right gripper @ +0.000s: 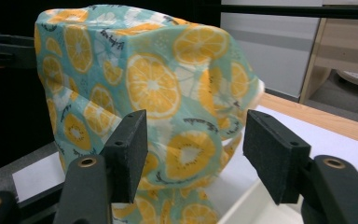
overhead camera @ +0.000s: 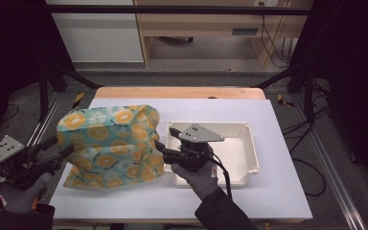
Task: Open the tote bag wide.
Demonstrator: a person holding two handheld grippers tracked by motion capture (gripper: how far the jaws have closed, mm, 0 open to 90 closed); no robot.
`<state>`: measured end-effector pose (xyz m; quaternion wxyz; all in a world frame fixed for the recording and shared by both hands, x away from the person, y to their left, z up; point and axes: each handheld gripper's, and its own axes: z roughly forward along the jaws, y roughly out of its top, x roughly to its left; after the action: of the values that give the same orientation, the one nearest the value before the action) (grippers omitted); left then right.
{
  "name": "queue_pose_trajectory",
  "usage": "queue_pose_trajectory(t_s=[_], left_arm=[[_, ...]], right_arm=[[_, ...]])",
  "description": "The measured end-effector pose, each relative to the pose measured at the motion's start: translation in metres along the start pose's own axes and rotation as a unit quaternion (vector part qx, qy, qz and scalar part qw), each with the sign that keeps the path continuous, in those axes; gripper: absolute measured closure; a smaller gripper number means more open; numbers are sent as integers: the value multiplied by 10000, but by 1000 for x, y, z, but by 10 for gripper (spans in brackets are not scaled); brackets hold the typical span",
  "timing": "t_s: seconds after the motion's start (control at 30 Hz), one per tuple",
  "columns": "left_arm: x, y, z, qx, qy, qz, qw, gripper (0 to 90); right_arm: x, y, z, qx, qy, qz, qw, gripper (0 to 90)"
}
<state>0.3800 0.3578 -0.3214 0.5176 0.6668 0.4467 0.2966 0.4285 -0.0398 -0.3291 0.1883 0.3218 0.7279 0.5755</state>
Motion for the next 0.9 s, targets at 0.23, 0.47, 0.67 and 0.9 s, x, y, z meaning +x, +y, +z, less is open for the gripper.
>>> queue_pose_trajectory(t_s=[0.23, 0.47, 0.67, 0.9], left_arm=[[1, -4, 3, 64, -2, -18, 10000, 395], [3, -5, 3, 89, -34, -20, 10000, 439], [3, -7, 4, 138, -35, -17, 9999, 505], [4, -7, 3, 176, -66, -28, 9998, 619]], right_arm=[[10, 1, 18, 89, 128, 0, 9999, 435], [18, 2, 34, 189, 193, -32, 9996, 480], [22, 3, 47, 311, 201, -85, 9993, 557], [26, 3, 53, 409, 200, -143, 9989, 711]])
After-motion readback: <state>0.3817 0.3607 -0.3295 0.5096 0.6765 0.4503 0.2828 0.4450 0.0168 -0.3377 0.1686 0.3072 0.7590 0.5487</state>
